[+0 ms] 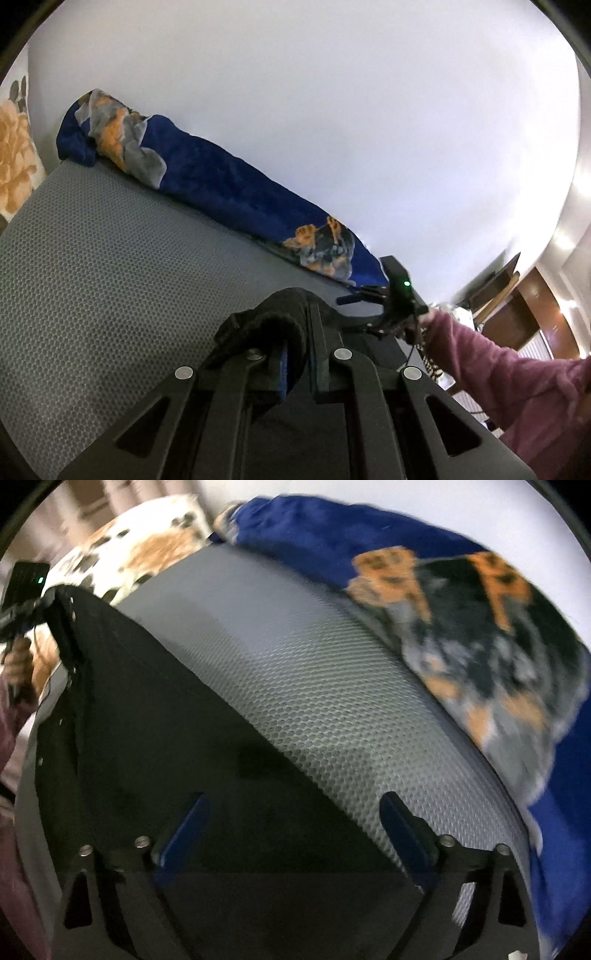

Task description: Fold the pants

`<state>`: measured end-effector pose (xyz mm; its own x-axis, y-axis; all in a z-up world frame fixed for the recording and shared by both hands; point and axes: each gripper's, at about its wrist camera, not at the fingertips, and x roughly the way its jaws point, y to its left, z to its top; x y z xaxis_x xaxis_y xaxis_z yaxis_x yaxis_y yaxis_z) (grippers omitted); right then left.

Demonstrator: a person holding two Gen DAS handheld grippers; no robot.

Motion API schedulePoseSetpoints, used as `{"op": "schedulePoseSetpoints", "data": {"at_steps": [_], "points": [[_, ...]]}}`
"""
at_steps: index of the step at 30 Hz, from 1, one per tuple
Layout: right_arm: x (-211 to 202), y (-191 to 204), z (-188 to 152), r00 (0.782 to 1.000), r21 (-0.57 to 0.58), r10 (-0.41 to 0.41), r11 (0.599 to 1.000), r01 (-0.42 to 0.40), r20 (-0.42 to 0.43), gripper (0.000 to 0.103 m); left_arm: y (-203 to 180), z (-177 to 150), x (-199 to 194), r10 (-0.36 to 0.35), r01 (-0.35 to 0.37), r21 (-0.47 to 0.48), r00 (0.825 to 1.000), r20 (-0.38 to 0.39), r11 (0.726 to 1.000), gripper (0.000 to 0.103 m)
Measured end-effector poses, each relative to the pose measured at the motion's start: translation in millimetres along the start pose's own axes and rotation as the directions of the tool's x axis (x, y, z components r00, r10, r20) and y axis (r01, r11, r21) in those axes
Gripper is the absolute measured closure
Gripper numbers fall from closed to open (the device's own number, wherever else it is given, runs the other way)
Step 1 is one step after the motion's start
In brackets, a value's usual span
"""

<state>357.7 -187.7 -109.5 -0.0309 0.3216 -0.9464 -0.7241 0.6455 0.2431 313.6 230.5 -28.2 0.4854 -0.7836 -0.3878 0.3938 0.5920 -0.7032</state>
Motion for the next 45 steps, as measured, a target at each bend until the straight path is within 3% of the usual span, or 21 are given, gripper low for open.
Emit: {"op": "schedulePoseSetpoints", "data": {"at_steps": [3,5,7,11,15,18,22,25,31,36,40,42,45], "points": [[13.2,-4.4,0.9,0.997,-0.055,0.047,0.997,-0.05,-0.062,0.024,-3.8,-1.8,-5.3,0.001,-0.001,0.003,1.0,0.007,1.0,0.095],[22.2,-10.1,-1.2,0.993,-0.063,0.061,0.996,-0.067,-0.099,0.037,-3.7,-1.7,-4.9,0.019,-0.019,0.003,1.0,0.006,1.0,0.095],[26.0,-16.2,-3.9,0.99,-0.058,0.072,0.995,-0.079,-0.118,0.043,-2.5,-1.1,-2.3,0.034,-0.034,-0.002,0.999,0.0,0.999,0.095],[17.9,-21.3,-9.5,0.993,-0.034,0.054,0.998,-0.058,-0.106,0.089,1.2,0.6,5.8,0.068,-0.068,-0.005,0.998,-0.017,0.998,0.095],[8.2,-3.8,-21.9,0.997,-0.034,-0.056,0.998,0.054,-0.054,0.094,7.3,1.5,13.2,0.105,-0.105,-0.016,0.994,-0.028,0.994,0.095],[-16.9,7.6,-33.9,0.988,-0.011,-0.15,0.989,0.15,0.021,0.095,7.3,2.5,12.6,0.127,-0.127,-0.011,0.992,-0.025,0.992,0.095],[-50.8,39.1,-53.2,0.95,0.043,-0.296,0.955,0.293,0.1,0.095,-0.6,1.7,4.8,0.152,-0.152,0.012,0.988,-0.032,0.988,0.095],[-78.5,76.0,-73.3,0.907,0.066,-0.395,0.919,0.389,0.145,0.095,-11.9,-3.4,-6.3,0.149,-0.148,0.023,0.988,-0.039,0.989,0.095],[-115.1,141.2,-129.7,0.857,0.154,-0.478,0.877,0.455,0.19,0.095,-50.5,-31.4,-43.6,0.147,-0.142,0.064,0.987,-0.071,0.988,0.095],[-118.8,191.2,-170.8,0.863,0.233,-0.47,0.875,0.425,0.188,0.096,-69.5,-74.5,-80.0,0.169,-0.165,0.038,0.974,-0.148,0.985,0.094],[-106.5,217.1,-203.9,0.89,0.284,-0.426,0.883,0.372,0.159,0.101,-67.8,-116.1,-94.9,0.24,-0.244,0.013,0.941,-0.239,0.97,0.092],[-94.2,221.6,-221.7,0.902,0.307,-0.414,0.88,0.362,0.124,0.102,-60.5,-138.0,-93.6,0.274,-0.287,0.002,0.914,-0.3,0.958,0.092],[-76.2,218.6,-242.3,0.92,0.348,-0.38,0.879,0.325,0.099,0.102,-57.4,-166.4,-81.1,0.339,-0.351,0.042,0.859,-0.384,0.935,0.092]]}}
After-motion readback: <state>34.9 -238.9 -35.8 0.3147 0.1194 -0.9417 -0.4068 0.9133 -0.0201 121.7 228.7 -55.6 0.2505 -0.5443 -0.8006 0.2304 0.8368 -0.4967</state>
